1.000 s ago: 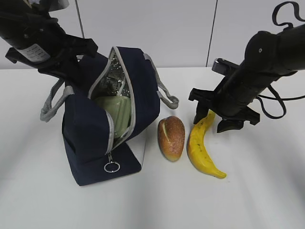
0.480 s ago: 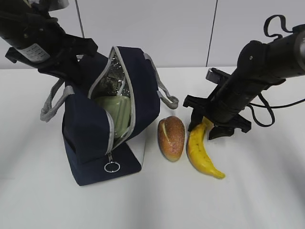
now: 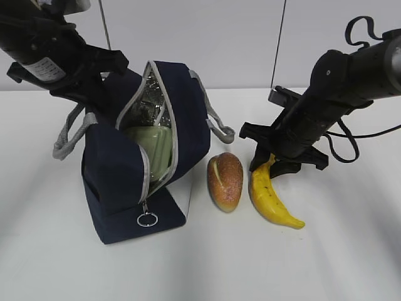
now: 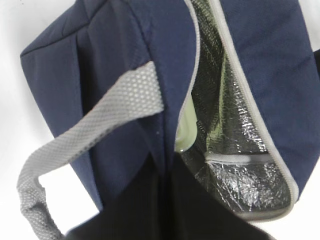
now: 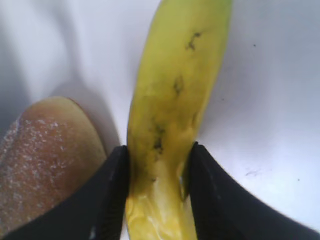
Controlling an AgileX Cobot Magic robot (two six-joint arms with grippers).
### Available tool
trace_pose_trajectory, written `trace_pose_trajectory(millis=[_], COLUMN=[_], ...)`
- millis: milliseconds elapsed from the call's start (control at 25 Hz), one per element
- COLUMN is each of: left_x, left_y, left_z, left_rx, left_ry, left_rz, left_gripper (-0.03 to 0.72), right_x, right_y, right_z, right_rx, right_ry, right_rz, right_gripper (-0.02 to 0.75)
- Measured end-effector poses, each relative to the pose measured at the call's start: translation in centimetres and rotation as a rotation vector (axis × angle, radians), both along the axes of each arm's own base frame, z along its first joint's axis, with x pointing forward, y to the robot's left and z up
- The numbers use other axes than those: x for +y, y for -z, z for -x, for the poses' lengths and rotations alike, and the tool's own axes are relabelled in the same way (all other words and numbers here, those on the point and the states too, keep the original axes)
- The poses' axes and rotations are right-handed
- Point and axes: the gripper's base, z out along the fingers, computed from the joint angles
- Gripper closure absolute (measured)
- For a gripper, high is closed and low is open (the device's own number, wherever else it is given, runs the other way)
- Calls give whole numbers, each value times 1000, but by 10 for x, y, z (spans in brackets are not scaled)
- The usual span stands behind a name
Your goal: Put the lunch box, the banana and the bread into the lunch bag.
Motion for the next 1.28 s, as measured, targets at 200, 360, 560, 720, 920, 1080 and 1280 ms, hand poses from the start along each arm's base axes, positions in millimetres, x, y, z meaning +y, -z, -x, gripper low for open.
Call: trace_pose_trajectory(millis=[200,360,560,720,920,1080,1280], left_x=[0,0,0,0,0,0,0], left_y=[0,0,0,0,0,0,0], left_z=[0,0,0,0,0,0,0], left_rx=[0,0,0,0,0,-1,-2], left_ry=[0,0,0,0,0,0,0], left_rz=[0,0,0,0,0,0,-1], left_gripper=[691,691,691,691,691,691,691], right_x=[2,4,10,22,54,86,109], right_y=[-19,-50,-102,-153,-190,-176,-123], right_z=[-9,-21,-30,-32,-24,-19,-29], right_rx=[-10,-34,-58,-135,-255,-211,-63], right_ry=[-77,-173,-305,-400,-532,-607,-584], right_rz=[32,66,66,-43,-304,-368,-392], right_gripper=[474,475,477,477,477,477,475])
